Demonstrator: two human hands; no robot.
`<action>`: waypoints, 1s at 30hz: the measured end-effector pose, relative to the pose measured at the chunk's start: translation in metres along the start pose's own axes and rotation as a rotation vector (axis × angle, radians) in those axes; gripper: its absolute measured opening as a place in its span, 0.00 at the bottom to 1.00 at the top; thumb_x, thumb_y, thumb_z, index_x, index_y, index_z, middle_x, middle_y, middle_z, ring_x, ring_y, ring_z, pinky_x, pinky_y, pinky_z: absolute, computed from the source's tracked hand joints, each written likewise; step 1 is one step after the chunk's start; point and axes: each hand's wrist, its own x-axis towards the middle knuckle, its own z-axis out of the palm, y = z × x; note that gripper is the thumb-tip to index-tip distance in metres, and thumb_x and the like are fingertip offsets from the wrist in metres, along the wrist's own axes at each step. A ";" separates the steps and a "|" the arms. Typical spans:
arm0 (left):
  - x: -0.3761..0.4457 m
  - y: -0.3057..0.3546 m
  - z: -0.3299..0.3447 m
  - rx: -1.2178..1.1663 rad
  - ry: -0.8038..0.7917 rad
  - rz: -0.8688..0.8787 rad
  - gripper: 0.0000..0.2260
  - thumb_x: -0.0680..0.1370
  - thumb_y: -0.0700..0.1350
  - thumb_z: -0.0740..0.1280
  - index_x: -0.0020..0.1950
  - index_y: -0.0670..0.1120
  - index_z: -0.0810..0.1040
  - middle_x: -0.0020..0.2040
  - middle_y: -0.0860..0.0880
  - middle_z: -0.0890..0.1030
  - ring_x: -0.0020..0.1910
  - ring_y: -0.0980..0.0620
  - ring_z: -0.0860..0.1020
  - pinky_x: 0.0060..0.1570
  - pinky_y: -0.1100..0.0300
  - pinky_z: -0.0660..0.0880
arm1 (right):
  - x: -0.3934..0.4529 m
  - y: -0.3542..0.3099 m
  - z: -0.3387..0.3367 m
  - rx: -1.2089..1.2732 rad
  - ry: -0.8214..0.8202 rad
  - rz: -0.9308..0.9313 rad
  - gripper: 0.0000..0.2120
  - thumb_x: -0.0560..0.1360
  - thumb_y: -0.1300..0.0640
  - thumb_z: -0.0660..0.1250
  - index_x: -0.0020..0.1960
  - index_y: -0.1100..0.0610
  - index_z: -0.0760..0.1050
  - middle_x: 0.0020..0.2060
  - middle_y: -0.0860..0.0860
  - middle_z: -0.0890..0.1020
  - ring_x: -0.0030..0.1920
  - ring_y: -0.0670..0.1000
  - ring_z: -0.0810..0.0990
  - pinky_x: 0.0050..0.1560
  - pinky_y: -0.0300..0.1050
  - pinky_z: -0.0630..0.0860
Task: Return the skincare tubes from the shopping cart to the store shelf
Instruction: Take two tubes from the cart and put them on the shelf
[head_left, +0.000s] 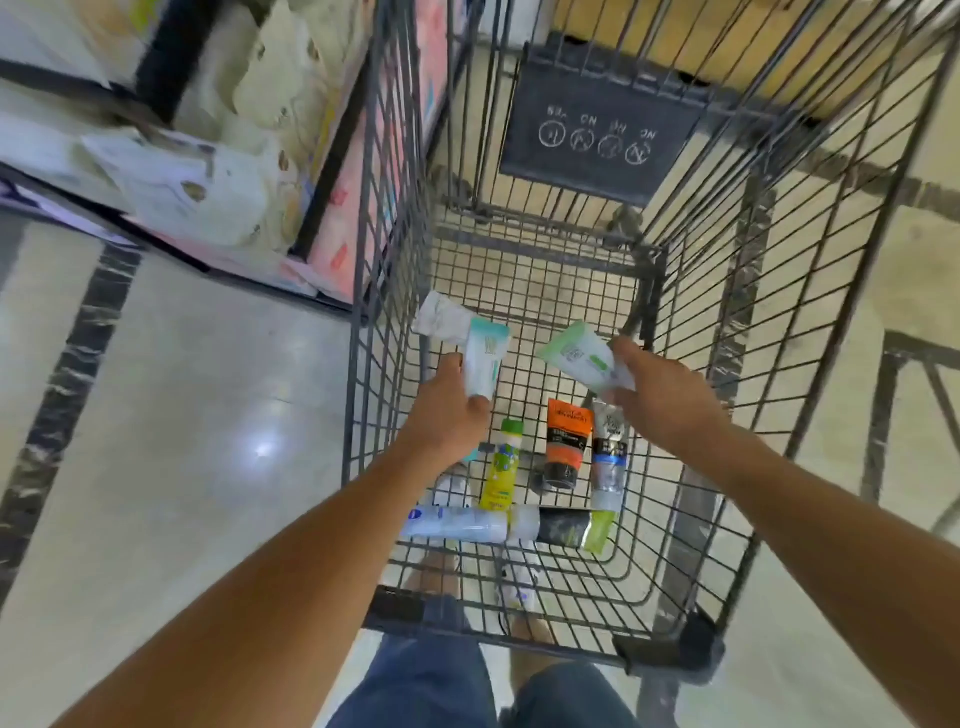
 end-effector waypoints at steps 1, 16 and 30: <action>-0.005 0.014 -0.010 -0.038 -0.012 0.021 0.19 0.81 0.39 0.60 0.72 0.43 0.62 0.68 0.41 0.73 0.51 0.48 0.76 0.24 0.69 0.70 | -0.011 -0.001 -0.017 0.073 0.010 0.020 0.18 0.79 0.52 0.64 0.67 0.50 0.65 0.55 0.55 0.81 0.41 0.56 0.78 0.35 0.42 0.73; -0.206 0.164 -0.179 -0.653 0.299 0.377 0.13 0.78 0.31 0.65 0.58 0.45 0.73 0.48 0.52 0.82 0.50 0.50 0.81 0.46 0.53 0.80 | -0.135 -0.080 -0.242 0.704 0.223 -0.403 0.28 0.70 0.44 0.74 0.65 0.50 0.69 0.57 0.50 0.80 0.54 0.55 0.82 0.51 0.62 0.81; -0.491 0.058 -0.219 -0.799 0.979 0.447 0.13 0.80 0.34 0.63 0.63 0.46 0.73 0.54 0.51 0.82 0.45 0.55 0.83 0.38 0.56 0.82 | -0.298 -0.285 -0.233 0.697 -0.035 -0.945 0.17 0.70 0.57 0.77 0.57 0.58 0.77 0.47 0.55 0.85 0.46 0.54 0.85 0.44 0.56 0.84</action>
